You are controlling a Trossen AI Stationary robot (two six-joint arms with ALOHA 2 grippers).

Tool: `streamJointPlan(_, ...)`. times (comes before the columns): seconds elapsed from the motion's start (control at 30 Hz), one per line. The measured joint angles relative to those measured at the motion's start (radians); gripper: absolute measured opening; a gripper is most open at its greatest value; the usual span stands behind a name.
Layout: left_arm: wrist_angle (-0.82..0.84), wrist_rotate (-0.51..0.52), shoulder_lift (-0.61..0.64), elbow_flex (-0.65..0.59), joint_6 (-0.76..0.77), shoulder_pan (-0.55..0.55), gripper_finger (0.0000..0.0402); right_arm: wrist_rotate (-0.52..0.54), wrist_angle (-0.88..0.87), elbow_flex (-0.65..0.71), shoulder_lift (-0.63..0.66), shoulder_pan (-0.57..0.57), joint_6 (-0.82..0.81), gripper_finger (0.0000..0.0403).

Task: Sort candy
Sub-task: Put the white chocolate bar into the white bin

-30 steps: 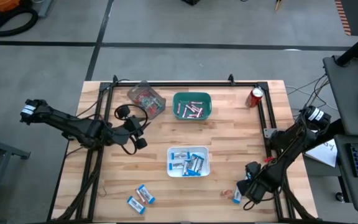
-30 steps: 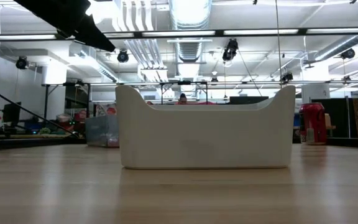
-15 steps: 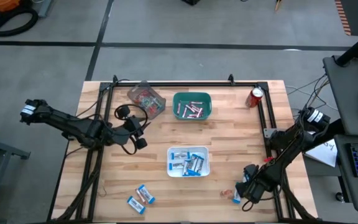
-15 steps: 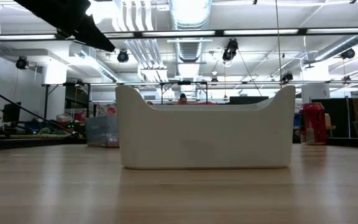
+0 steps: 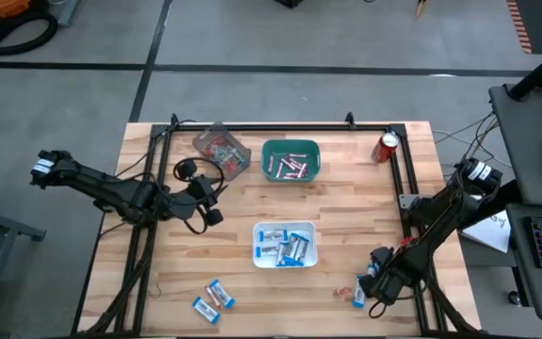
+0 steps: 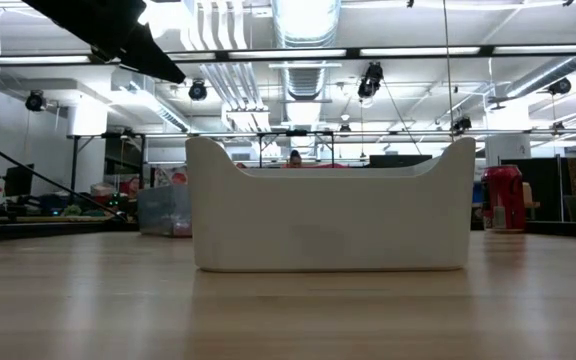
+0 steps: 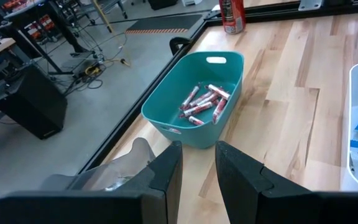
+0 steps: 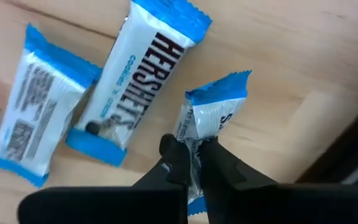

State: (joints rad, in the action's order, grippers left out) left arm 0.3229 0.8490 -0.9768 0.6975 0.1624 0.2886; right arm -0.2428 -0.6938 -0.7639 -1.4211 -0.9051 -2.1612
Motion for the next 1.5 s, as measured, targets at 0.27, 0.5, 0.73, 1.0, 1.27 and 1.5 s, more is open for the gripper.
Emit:
streamJointPlan(0.27,-0.001,-0.01,-0.012,0.0,0.019,0.001,0.008,0.047,-0.117,0.0,0.151,0.006,-0.028,0.0013)
streamJointPlan(0.5,-0.01,-0.029,-0.034,0.0,0.035,0.0,0.008,0.418,-0.158,-0.035,0.272,0.016,0.049,0.0013)
streamJointPlan(0.73,-0.046,-0.03,-0.048,0.0,0.032,0.001,0.008,0.837,-0.055,-0.1,0.322,0.088,0.465,0.0013)
streamJointPlan(1.0,-0.06,-0.069,-0.048,0.006,0.048,0.012,0.008,0.886,0.343,-0.117,0.308,0.266,1.254,0.0013)
streamJointPlan(1.27,-0.061,-0.135,-0.048,0.043,0.06,0.079,0.008,0.814,0.615,-0.114,0.212,0.379,1.761,0.0013)
streamJointPlan(1.5,-0.04,-0.137,-0.045,0.075,0.058,0.165,0.008,0.808,0.715,-0.109,0.079,0.441,1.957,0.0013)
